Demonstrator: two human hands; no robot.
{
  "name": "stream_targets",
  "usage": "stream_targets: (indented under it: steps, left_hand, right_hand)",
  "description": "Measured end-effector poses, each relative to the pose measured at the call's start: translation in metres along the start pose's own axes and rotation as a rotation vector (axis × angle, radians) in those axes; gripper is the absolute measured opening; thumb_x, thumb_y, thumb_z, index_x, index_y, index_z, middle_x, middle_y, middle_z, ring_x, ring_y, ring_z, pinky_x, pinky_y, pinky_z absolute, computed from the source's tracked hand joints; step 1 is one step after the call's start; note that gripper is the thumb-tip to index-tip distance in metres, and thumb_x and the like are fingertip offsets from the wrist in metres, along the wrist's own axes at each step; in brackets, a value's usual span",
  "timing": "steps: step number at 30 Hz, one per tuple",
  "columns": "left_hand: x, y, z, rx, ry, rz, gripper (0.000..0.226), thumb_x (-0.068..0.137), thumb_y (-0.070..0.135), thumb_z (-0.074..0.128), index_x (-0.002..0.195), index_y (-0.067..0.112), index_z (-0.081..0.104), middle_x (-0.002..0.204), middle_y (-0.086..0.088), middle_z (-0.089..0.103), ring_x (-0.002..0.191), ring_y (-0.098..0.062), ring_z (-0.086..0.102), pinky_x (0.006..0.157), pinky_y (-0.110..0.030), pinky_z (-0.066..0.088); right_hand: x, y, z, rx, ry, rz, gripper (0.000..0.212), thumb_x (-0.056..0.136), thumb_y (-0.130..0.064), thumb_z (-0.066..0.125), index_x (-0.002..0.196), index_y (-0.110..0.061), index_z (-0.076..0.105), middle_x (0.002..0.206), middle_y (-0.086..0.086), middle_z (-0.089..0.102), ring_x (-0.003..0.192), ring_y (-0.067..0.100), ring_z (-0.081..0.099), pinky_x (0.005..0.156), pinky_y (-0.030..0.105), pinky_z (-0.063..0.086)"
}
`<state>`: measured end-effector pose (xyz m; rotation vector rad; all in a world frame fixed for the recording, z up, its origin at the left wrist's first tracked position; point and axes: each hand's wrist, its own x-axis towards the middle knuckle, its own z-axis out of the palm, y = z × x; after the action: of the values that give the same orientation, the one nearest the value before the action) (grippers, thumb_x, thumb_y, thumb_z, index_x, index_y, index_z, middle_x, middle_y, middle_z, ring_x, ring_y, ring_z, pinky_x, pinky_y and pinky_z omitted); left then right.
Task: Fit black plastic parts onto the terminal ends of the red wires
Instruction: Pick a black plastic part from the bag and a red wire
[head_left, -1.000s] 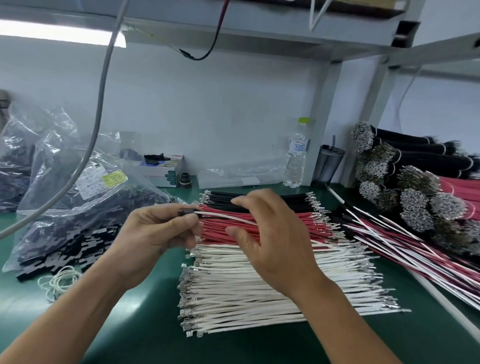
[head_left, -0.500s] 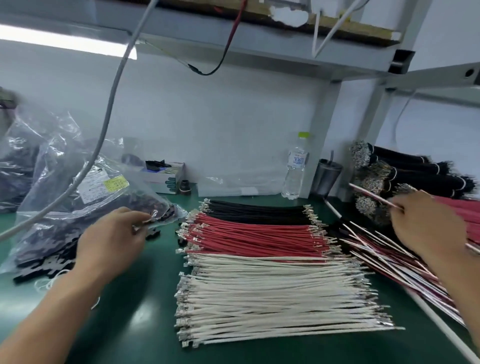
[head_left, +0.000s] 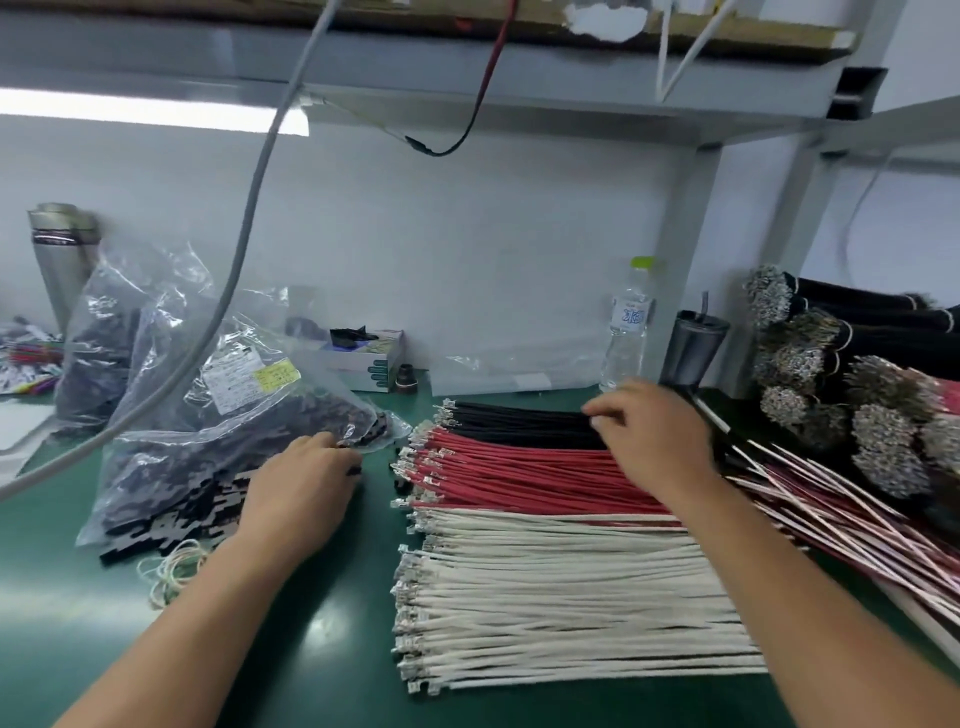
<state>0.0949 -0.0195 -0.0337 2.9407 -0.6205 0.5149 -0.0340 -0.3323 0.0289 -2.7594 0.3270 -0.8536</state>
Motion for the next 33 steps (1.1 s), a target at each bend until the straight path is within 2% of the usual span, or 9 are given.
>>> stream_targets:
  steps: [5,8,13,16,20,23,26,28,33]
  left_hand:
    - [-0.002,0.007,0.000,0.116,0.053,0.124,0.025,0.099,0.026,0.051,0.114,0.031,0.071,0.104,0.005,0.064,0.100,-0.021,0.063,0.076,-0.034,0.051]
    - [-0.002,0.012,0.002,0.195,0.015,0.173,0.023,0.101,0.028,0.048,0.108,0.027,0.070,0.102,0.004,0.058,0.097,-0.021,0.060,0.077,-0.035,0.046]
    - [0.001,0.011,-0.003,0.147,0.015,0.113,0.022,0.099,0.036,0.052,0.097,0.021,0.067,0.101,0.006,0.063,0.094,-0.022,0.067,0.067,-0.033,0.046]
    - [-0.003,0.014,-0.004,0.103,0.024,0.092,0.013,0.093,0.030,0.054,0.090,0.020,0.063,0.094,0.007,0.066,0.087,-0.021,0.068,0.059,-0.032,0.042]
    - [-0.004,0.014,-0.003,0.057,0.035,0.123,0.018,0.095,0.025,0.049,0.101,0.024,0.066,0.098,0.007,0.065,0.090,-0.019,0.068,0.061,-0.032,0.046]
    - [-0.006,0.019,-0.003,0.058,0.016,0.138,0.019,0.094,0.022,0.050,0.098,0.023,0.068,0.096,0.007,0.059,0.087,-0.017,0.065,0.059,-0.030,0.040]
    - [-0.011,0.022,-0.003,0.000,0.035,0.130,0.020,0.091,0.019,0.052,0.101,0.024,0.069,0.097,0.008,0.060,0.089,-0.017,0.066,0.065,-0.031,0.051]
    - [-0.013,0.023,-0.004,-0.055,0.049,0.121,0.023,0.091,0.018,0.055,0.106,0.023,0.070,0.099,0.008,0.061,0.090,-0.017,0.065,0.073,-0.033,0.056]
    - [-0.015,0.023,-0.006,-0.292,0.140,0.040,0.025,0.089,0.010,0.063,0.110,0.022,0.071,0.112,0.005,0.064,0.095,-0.022,0.066,0.081,-0.038,0.056]
  right_hand:
    - [0.035,-0.057,0.064,0.030,-0.311,-0.041,0.036,0.102,-0.011,0.053,0.134,-0.025,0.064,0.138,0.000,0.062,0.125,0.020,0.058,0.101,0.035,0.047]
    - [0.044,-0.063,0.082,-0.103,-0.438,-0.024,0.047,0.102,-0.005,0.050,0.145,-0.026,0.052,0.149,0.006,0.051,0.133,0.029,0.051,0.106,0.041,0.046]
    - [0.053,-0.056,0.079,-0.118,-0.328,-0.044,0.021,0.096,-0.025,0.067,0.116,-0.022,0.073,0.123,0.002,0.069,0.112,0.023,0.064,0.093,0.036,0.052]
    - [0.051,-0.049,0.076,-0.139,-0.213,-0.141,0.020,0.101,-0.024,0.059,0.112,-0.020,0.076,0.109,0.002,0.071,0.098,0.024,0.067,0.082,0.034,0.055]
    - [0.057,-0.039,0.062,-0.015,-0.057,-0.100,0.024,0.101,-0.027,0.056,0.096,-0.020,0.078,0.094,-0.004,0.072,0.088,0.019,0.067,0.067,0.026,0.041]
    - [0.063,-0.037,0.052,0.028,-0.205,-0.056,0.019,0.097,-0.024,0.063,0.110,-0.027,0.075,0.113,-0.008,0.073,0.101,0.014,0.067,0.081,0.026,0.046]
    - [0.059,-0.037,0.058,-0.126,-0.457,-0.059,0.035,0.094,-0.026,0.069,0.128,-0.027,0.067,0.125,-0.004,0.068,0.113,0.018,0.063,0.090,0.029,0.046]
    - [0.056,-0.037,0.063,-0.151,-0.452,-0.050,0.041,0.095,-0.028,0.068,0.135,-0.026,0.062,0.130,-0.001,0.066,0.118,0.021,0.061,0.095,0.033,0.047]
    - [0.059,-0.042,0.071,-0.121,-0.407,-0.046,0.018,0.092,-0.025,0.072,0.110,-0.025,0.074,0.115,-0.003,0.072,0.107,0.019,0.066,0.089,0.033,0.053]
